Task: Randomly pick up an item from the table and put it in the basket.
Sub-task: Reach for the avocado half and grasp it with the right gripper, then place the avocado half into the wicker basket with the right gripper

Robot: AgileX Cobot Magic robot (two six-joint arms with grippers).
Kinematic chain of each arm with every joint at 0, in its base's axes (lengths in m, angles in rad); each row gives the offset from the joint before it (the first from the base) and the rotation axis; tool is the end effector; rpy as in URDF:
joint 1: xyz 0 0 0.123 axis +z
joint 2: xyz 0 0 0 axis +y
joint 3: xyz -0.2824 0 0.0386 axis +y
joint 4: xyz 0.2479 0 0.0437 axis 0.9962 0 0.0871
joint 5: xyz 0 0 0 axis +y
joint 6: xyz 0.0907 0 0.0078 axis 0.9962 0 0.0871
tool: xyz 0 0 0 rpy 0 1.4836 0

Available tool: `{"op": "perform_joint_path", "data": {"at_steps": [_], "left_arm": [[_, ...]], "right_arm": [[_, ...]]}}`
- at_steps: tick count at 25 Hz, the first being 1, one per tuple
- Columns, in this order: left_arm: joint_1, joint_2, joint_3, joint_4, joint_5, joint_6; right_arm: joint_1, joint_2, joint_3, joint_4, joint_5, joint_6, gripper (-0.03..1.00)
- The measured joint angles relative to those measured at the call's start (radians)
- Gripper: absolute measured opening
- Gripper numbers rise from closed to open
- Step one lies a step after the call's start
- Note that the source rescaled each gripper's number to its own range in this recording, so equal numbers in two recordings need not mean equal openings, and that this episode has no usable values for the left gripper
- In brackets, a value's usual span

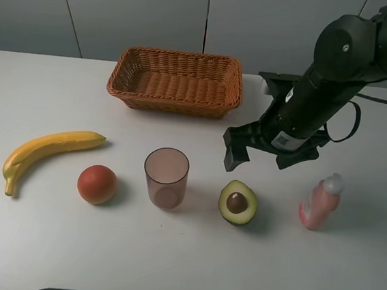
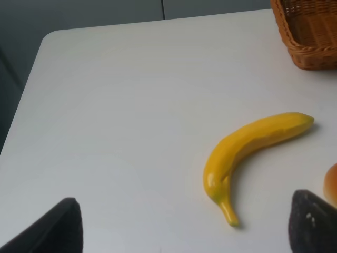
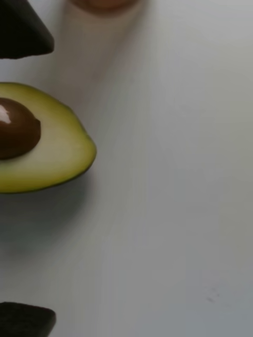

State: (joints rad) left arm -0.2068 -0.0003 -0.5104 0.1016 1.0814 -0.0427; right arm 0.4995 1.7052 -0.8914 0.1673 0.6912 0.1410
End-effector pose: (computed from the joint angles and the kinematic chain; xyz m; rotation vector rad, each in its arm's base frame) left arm -0.0054 0.0095 0.2787 0.1614 2.0439 -0.0335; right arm 0.2520 0.1485 0.1581 -0.3585 3.0027 0.2402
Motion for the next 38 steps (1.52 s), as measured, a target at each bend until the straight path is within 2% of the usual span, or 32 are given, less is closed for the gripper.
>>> {"op": "perform_joint_path", "data": {"at_steps": [8,14,30,31,32,34,35,38], "left_arm": [[0.0,0.0,0.0,0.0,0.0,0.0],[0.0,0.0,0.0,0.0,0.0,0.0],[0.0,0.0,0.0,0.0,0.0,-0.002],[0.0,0.0,0.0,0.0,0.0,-0.002],[0.0,0.0,0.0,0.0,0.0,-0.002],[0.0,0.0,0.0,0.0,0.0,-0.002],[0.0,0.0,0.0,0.0,0.0,-0.002],[0.0,0.0,0.0,0.0,0.0,-0.002]], "right_arm": [[0.067,0.0,0.115,0.051,-0.12,0.001,1.0],[0.116,0.028,0.126,0.063,-0.151,0.002,1.0],[0.126,0.133,0.126,0.086,-0.186,0.002,1.0],[0.126,0.133,0.126,0.086,-0.186,0.002,0.95],[0.126,0.133,0.126,0.086,-0.187,0.002,0.78],[0.126,0.133,0.126,0.086,-0.187,0.002,0.2],[0.126,0.133,0.126,0.086,-0.187,0.004,0.0],[0.126,0.133,0.126,0.086,-0.189,0.004,0.01]]}}
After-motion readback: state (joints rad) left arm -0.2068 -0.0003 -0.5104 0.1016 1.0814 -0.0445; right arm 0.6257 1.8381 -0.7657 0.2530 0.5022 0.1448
